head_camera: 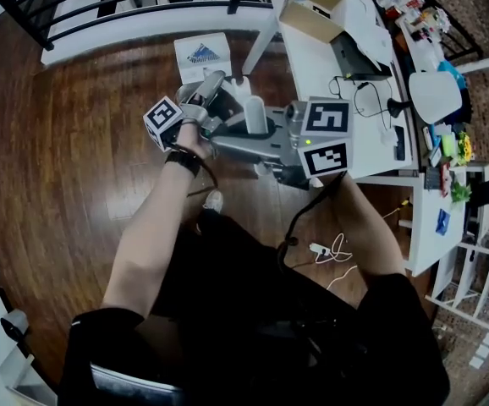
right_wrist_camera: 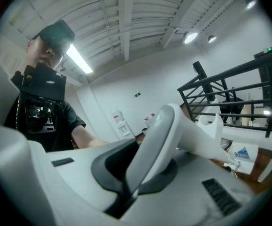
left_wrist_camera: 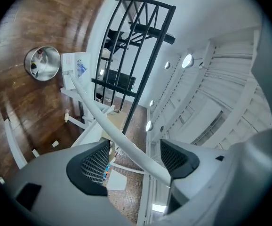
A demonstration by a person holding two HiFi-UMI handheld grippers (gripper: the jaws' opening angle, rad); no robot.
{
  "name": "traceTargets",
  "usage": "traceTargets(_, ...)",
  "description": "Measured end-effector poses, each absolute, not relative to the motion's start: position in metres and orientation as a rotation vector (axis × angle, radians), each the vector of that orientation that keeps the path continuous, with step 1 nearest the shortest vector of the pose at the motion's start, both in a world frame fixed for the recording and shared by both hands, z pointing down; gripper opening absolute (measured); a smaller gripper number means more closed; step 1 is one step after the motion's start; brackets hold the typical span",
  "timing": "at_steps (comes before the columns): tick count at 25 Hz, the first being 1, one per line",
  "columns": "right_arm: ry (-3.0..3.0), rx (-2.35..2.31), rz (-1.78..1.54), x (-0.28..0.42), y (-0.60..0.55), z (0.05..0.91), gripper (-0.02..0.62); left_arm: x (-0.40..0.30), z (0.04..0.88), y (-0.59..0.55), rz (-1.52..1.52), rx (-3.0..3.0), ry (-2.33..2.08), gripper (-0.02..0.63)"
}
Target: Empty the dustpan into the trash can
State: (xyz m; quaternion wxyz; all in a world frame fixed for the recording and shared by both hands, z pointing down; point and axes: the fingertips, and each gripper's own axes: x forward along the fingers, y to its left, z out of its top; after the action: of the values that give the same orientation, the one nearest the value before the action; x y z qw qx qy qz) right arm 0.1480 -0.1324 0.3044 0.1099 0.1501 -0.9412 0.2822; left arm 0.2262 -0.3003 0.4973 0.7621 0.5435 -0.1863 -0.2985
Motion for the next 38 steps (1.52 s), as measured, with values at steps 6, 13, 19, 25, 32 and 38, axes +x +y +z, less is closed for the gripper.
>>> traceTargets(6,-2.766,0.437,0.807,0.179,-0.122,0.305,0.009,0.264,0.500,-0.299,-0.645,1.134,-0.374,0.276)
traceTargets(13,-2.631,0.349,0.746,0.172,-0.106,0.320,0.008,0.274,0.512,-0.292,-0.600,1.033,-0.320,0.198)
traceTargets(19,-2.520,0.269,0.734,0.144,-0.096,0.330,0.008,0.258,0.520,-0.284,-0.577,0.972,-0.281,0.186)
traceTargets(25,-2.407,0.200,0.726,0.130,-0.088,0.344,0.008,0.244,0.533,-0.276,-0.569,0.905,-0.267,0.169)
traceTargets(32,-2.247,0.037,0.744,0.122,-0.068,0.357,0.009,0.237,0.549,-0.254,-0.589,0.812,-0.262,0.156)
traceTargets(38,-2.162,-0.024,0.749,0.119,-0.061,0.367,0.008,0.229,0.559,-0.247,-0.609,0.778,-0.259,0.155)
